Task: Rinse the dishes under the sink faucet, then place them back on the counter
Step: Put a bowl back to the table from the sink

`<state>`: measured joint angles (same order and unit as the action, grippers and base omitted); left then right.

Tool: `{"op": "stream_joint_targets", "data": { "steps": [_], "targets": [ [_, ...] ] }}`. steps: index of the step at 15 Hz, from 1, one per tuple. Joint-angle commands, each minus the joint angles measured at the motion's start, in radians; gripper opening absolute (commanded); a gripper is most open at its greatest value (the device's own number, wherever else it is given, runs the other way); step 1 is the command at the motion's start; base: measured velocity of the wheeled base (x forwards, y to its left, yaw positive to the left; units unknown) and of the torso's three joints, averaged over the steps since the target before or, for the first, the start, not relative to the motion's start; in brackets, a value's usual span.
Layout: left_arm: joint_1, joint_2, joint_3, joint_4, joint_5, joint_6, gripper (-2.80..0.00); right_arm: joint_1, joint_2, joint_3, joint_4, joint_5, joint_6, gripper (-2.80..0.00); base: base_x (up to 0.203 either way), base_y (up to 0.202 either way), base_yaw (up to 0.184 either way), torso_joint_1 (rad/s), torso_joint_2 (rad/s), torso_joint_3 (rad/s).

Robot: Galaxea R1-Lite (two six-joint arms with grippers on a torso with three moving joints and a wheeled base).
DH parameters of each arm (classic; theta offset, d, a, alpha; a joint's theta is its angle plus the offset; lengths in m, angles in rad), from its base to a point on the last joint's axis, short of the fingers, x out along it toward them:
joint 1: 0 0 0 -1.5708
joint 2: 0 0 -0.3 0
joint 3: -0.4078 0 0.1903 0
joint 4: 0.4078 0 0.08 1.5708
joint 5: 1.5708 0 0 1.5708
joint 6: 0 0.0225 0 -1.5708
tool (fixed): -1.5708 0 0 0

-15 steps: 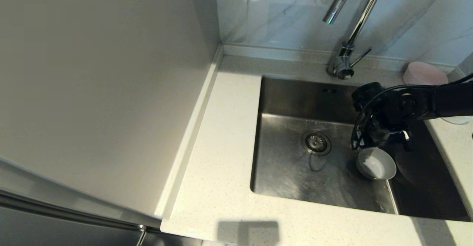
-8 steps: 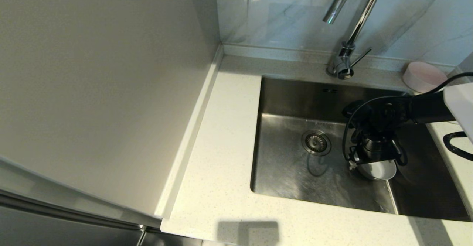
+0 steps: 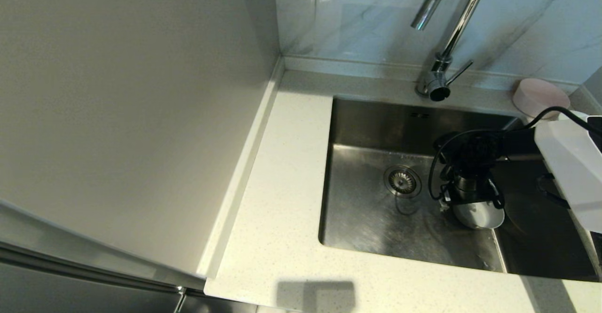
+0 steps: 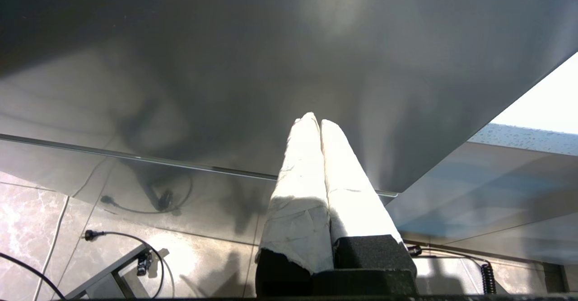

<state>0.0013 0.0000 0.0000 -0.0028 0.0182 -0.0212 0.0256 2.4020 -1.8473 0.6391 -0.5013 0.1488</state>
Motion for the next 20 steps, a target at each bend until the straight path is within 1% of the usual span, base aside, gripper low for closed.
{"op": "stream_joint_targets", "data": {
  "steps": [1,5,6,10,17,20],
  "targets": [
    [0.000,-0.003,0.000,0.000,0.000,0.000,-2.80,-0.019,0.068,-0.053,0.004,-0.005,-0.002,0.00,0.000,0.000,0.000,0.000,0.00,0.000],
    [0.000,-0.003,0.000,0.000,0.000,0.000,-2.80,-0.036,0.089,-0.085,0.003,-0.003,-0.048,0.00,0.000,0.000,0.000,0.000,0.00,0.000],
    [0.000,-0.003,0.000,0.000,0.000,0.000,-2.80,-0.036,0.090,-0.082,0.003,-0.001,-0.056,-2.80,0.000,0.000,0.000,0.000,0.00,0.000],
    [0.000,-0.003,0.000,0.000,0.000,0.000,-2.80,-0.036,0.085,-0.071,0.004,0.004,-0.074,-2.80,0.000,0.000,0.000,0.000,0.00,0.000],
    [0.000,-0.003,0.000,0.000,0.000,0.000,-2.80,-0.041,0.022,-0.039,0.005,0.003,-0.070,-2.80,0.000,0.000,0.000,0.000,0.00,0.000],
    [0.000,-0.003,0.000,0.000,0.000,0.000,-2.80,-0.040,-0.052,0.019,0.005,0.003,-0.069,-2.80,0.000,0.000,0.000,0.000,0.00,0.000]
  ]
}}
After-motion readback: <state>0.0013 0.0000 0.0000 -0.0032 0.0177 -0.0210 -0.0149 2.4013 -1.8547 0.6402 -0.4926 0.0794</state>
